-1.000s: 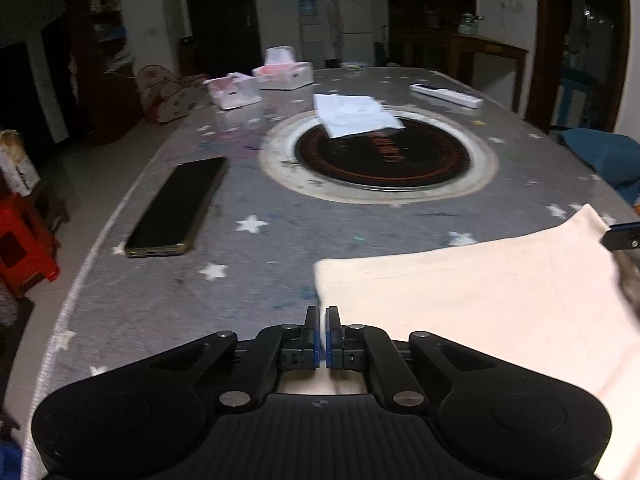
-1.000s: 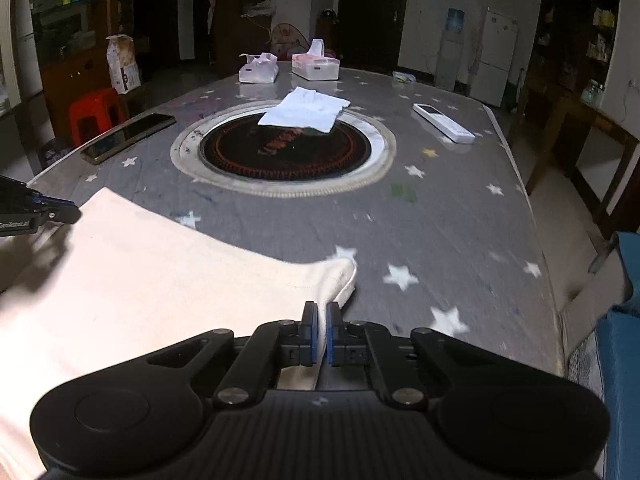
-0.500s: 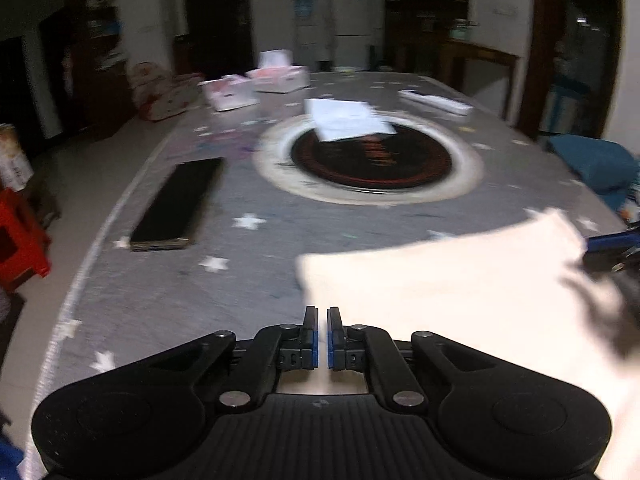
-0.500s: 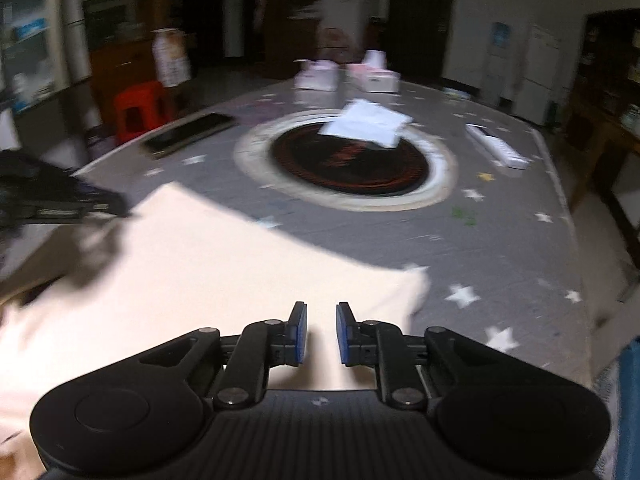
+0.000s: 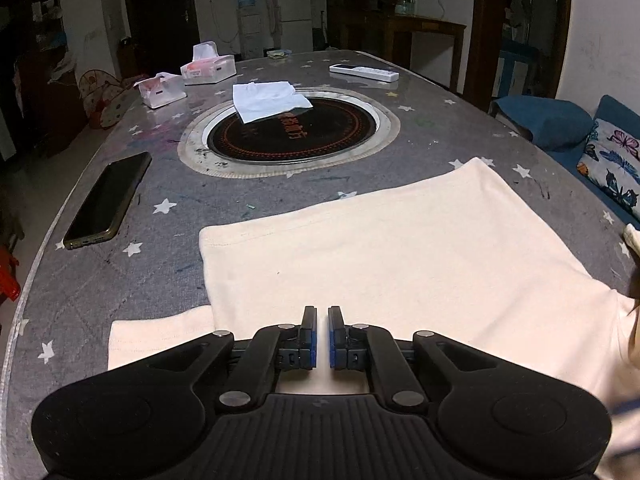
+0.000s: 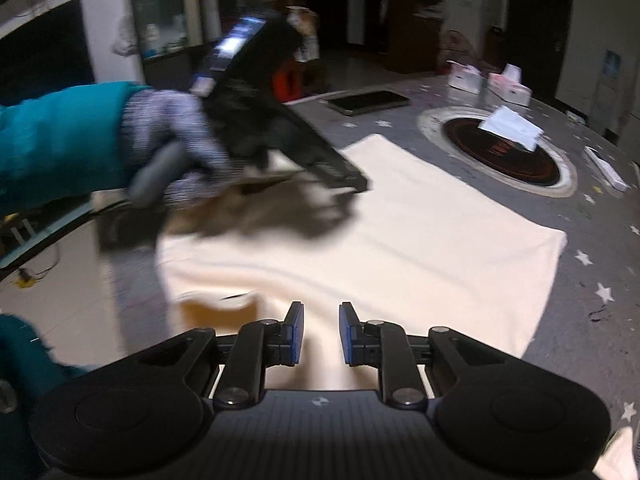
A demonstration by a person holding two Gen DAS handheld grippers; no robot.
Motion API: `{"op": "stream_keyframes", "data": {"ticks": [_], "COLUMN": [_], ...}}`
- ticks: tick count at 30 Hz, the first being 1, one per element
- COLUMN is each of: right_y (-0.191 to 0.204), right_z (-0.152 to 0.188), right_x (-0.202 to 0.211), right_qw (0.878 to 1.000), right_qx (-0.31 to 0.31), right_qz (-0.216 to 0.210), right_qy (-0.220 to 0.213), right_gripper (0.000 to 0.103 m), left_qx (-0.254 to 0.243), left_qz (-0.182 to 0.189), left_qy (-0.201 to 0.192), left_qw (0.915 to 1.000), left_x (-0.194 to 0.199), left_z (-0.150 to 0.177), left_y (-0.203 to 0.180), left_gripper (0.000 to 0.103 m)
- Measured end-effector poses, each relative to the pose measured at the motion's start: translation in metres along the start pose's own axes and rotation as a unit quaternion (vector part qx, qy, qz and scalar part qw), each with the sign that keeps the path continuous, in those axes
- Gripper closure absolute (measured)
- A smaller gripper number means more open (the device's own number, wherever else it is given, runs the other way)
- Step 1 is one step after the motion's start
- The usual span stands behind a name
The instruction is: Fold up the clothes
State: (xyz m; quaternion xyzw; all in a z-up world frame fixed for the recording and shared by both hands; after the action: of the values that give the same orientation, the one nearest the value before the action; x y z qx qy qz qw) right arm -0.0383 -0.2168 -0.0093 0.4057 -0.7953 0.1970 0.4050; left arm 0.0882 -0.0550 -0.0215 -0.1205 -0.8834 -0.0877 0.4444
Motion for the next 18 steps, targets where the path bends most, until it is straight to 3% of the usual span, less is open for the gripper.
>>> {"op": "stream_keyframes", "data": {"ticks": [3,6,8,9,10,12,18], "right_y": [0.015,0.026,0.025,0.025,0.024,0.028,0.042], "right_z": [0.003,0.006,0.008,0.008,0.009,0.012,0.03], "right_x": [0.003,-0.004,-0.014,-0.02,-0.024,-0.022,-0.011], "right_qw": [1.0,0.999,1.0,1.0,1.0,1.0,0.999], "right_qx": [0.019,0.034,0.03,0.026,0.023,0.025,0.039], "right_qz": [-0.01,-0.002,0.001,-0.001,-0.003,-0.011,-0.026], "right_qy": [-0.007,-0.008,-0.001,0.004,0.008,0.01,0.023], "right_gripper": [0.068,0.069,0.074,0.087,0.094,0.099,0.1], "left_qx": [0.0,0.002,0.003,0.002,0.002,0.002,0.004], "left_qz": [-0.004,-0.007,-0.01,-0.012,-0.013,-0.016,-0.021], "left_qy": [-0.001,-0.002,-0.002,-0.003,-0.003,-0.005,-0.014], "left_qw": [1.0,1.0,0.9999,0.9999,0.9999,0.9999,0.9997], "left_x": [-0.001,-0.002,-0.002,-0.002,-0.002,-0.002,-0.003], "left_z": [0.0,-0.001,0.0,0.0,0.0,0.0,0.002], "left_y": [0.0,-0.001,-0.002,-0.002,-0.002,-0.002,-0.002], "left_gripper": [0.096,0.096,0.095,0.094,0.093,0.092,0.089]}}
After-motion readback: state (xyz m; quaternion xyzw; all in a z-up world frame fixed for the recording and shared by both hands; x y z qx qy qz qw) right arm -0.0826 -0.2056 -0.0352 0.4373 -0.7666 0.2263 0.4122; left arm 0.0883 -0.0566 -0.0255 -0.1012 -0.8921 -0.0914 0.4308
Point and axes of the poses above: each gripper's, at about its wrist camera, not at the fingertips, and x roughly against the way its jaws point, y to its left, z to its underside, the point moved 3 cm from there along -x, roughly the way its jaws point, and after that the axes turned 7 degrees about y, right-handed, at the moved point
